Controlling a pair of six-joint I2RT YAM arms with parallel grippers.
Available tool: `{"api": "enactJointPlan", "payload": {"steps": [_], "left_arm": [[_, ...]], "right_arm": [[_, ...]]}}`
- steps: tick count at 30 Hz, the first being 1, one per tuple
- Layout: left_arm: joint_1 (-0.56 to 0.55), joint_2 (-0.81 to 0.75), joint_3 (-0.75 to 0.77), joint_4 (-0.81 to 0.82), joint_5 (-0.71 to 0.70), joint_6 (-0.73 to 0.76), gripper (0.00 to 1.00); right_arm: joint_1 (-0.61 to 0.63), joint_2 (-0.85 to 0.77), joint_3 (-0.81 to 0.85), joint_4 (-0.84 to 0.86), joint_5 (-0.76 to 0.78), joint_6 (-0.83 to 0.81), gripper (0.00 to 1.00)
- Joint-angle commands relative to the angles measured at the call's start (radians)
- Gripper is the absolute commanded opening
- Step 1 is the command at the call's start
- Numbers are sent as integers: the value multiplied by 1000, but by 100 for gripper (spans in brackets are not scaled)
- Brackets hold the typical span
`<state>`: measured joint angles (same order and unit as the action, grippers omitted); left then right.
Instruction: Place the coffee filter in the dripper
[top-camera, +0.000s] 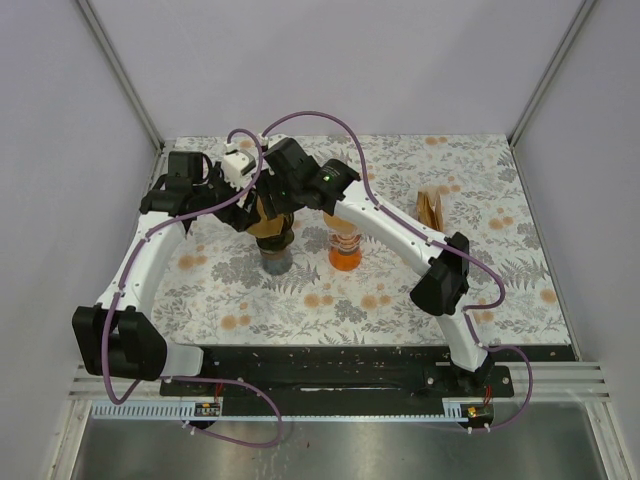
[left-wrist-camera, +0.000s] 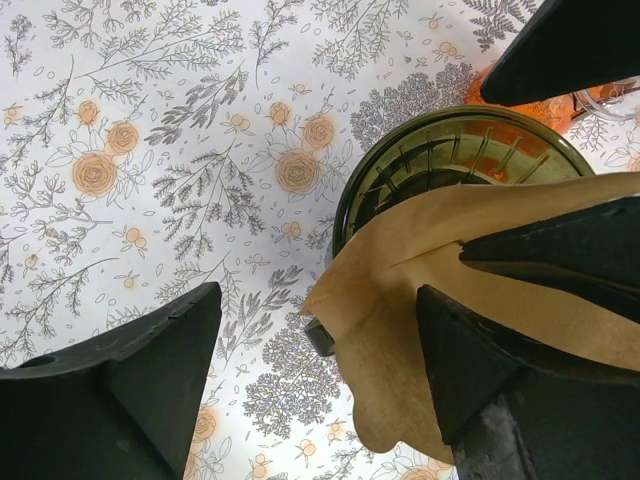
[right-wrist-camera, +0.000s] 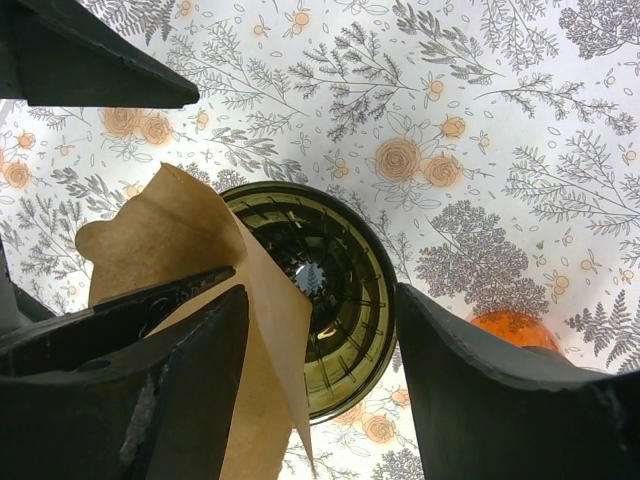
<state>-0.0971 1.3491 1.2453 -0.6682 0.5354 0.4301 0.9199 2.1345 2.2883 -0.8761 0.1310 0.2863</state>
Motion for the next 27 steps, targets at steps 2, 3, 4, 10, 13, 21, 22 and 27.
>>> {"api": "enactJointPlan", "payload": {"steps": [2, 3, 4, 10, 13, 21, 22, 27], "left_arm": [[-1, -39, 59, 5, 21, 15, 83], [0, -41, 62, 4, 21, 13, 84], [0, -41, 65, 4, 24, 12, 84], [0, -39, 80, 4, 51, -7, 84], [0, -22, 80, 12, 55, -21, 84], [0, 21, 75, 41, 41, -56, 77], [0, 24, 74, 41, 38, -53, 76], [0, 5, 54, 36, 14, -22, 75]], "right_arm": [[-7, -56, 16, 23, 36, -22, 67], [-9, -56, 14, 22, 38, -24, 64], [-12, -54, 11, 17, 41, -24, 60], [-21, -50, -23, 12, 59, -9, 41], [-19, -41, -26, 12, 61, -12, 41], [-21, -24, -21, 15, 47, -16, 42], [-21, -25, -21, 15, 44, -16, 43], [-21, -50, -20, 20, 24, -16, 47]]}}
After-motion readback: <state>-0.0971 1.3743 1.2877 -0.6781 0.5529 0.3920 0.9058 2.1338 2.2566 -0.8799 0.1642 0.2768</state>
